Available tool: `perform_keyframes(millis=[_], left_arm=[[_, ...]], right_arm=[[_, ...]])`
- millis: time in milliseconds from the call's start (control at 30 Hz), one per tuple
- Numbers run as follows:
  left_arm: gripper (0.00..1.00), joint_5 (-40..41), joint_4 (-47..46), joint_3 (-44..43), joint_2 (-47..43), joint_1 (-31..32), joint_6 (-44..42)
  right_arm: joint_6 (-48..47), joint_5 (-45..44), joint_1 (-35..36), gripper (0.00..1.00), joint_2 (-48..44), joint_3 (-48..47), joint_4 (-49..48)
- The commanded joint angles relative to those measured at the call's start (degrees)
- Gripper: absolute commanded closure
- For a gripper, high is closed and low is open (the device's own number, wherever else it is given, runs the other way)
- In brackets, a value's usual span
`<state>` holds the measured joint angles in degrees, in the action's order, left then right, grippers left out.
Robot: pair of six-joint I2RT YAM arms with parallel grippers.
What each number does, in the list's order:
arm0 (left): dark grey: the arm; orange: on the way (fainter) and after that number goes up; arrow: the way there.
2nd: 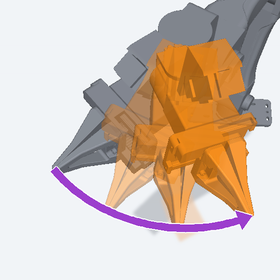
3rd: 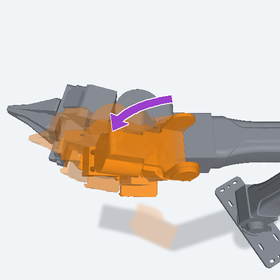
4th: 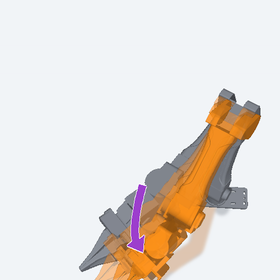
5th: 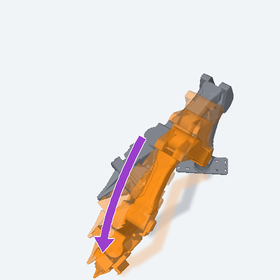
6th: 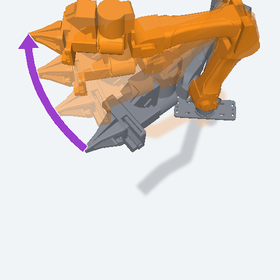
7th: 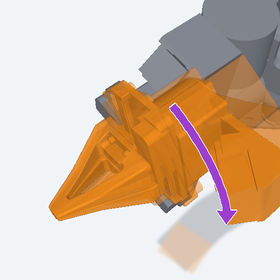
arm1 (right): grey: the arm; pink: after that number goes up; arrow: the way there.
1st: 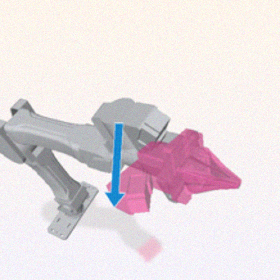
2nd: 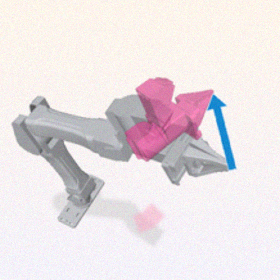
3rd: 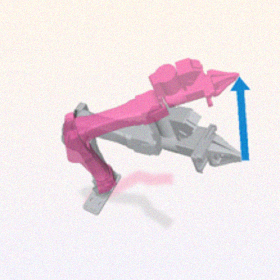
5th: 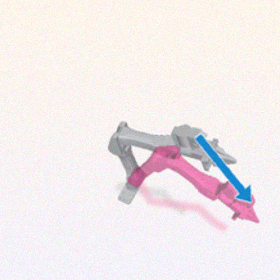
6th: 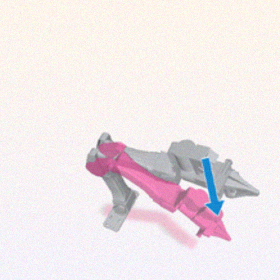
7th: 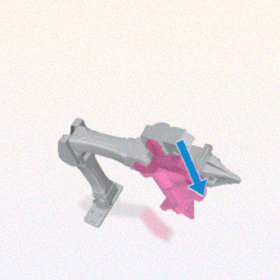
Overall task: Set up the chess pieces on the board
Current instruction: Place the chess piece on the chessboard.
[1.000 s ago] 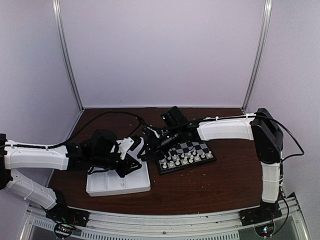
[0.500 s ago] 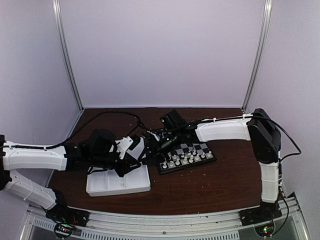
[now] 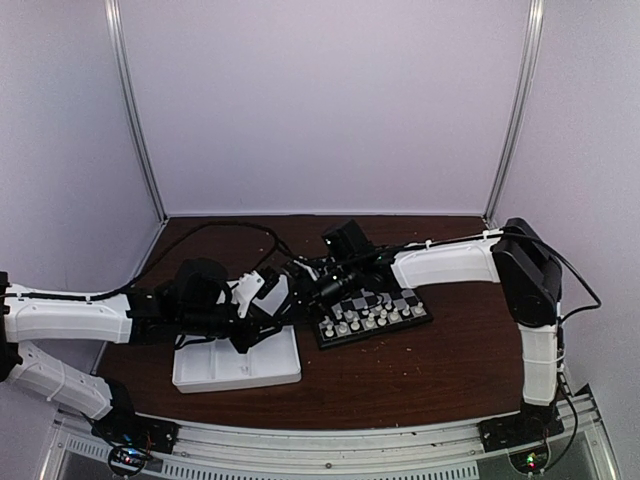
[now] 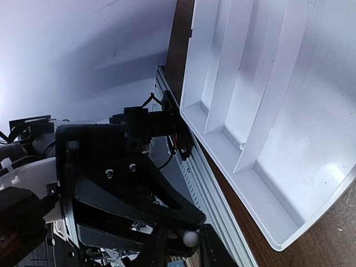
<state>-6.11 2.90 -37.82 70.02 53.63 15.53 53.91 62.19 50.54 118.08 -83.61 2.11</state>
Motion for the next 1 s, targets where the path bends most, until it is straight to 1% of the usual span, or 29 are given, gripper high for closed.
perform_keyframes(millis=[0,200,267,333,400,467,500,600,633,700,800,867,967], left_arm=[[0.92,0.99,-3.95,0.48,-1.30,-0.05,-0.79],[0.88,1.96,-3.33,1.26,-2.42,-0.07,-0.52],[0.87,2.20,-3.16,1.31,-2.74,-0.08,-0.34],[0.84,2.23,-3.17,1.41,-3.07,-0.04,-0.16],[0.74,2.41,-3.16,1.59,-3.37,-0.07,0.08],[0.67,2.91,-3.16,1.70,-3.63,-0.12,0.28],[0.62,3.06,-3.16,1.77,-3.80,-0.09,0.42],[0.49,4.21,-3.16,2.30,-4.60,-0.10,1.16],[0.46,4.56,-3.16,2.53,-5.07,-0.05,1.44],[0.41,5.22,-3.16,3.10,-6.11,-0.09,2.01],[0.40,9.30,-1.05,3.85,-7.60,-0.10,3.08],[0.40,11.29,-0.12,4.06,-8.15,-0.10,3.56],[0.40,12.09,0.18,4.12,-8.36,-0.13,3.61]], right_arm=[[0.61,0.59,0.36,0.86,-0.51,1.21,-1.97],[-0.62,-0.07,-0.91,0.97,-1.65,1.50,-1.91],[-1.79,-0.42,-1.43,0.98,-2.18,1.37,-0.93],[-3.25,-0.92,-1.86,0.99,-2.60,1.22,0.54],[-4.41,-1.47,-2.22,0.99,-3.08,1.22,1.84],[-5.90,-2.51,-2.61,0.99,-3.57,1.23,3.30],[-6.95,-3.22,-2.83,0.99,-3.96,1.12,4.39],[-12.52,-6.10,-3.84,0.98,-5.01,0.01,10.76],[-15.46,-7.60,-4.24,0.98,-5.38,-1.03,14.19],[-22.40,-12.32,-5.48,0.97,-6.53,-3.76,24.69],[-32.22,-22.93,-7.47,0.97,-8.99,-6.71,36.10],[-36.62,-30.00,-8.81,0.97,-10.65,-7.47,40.73],[-40.81,-39.22,-10.44,0.97,-13.23,-6.78,43.77]])
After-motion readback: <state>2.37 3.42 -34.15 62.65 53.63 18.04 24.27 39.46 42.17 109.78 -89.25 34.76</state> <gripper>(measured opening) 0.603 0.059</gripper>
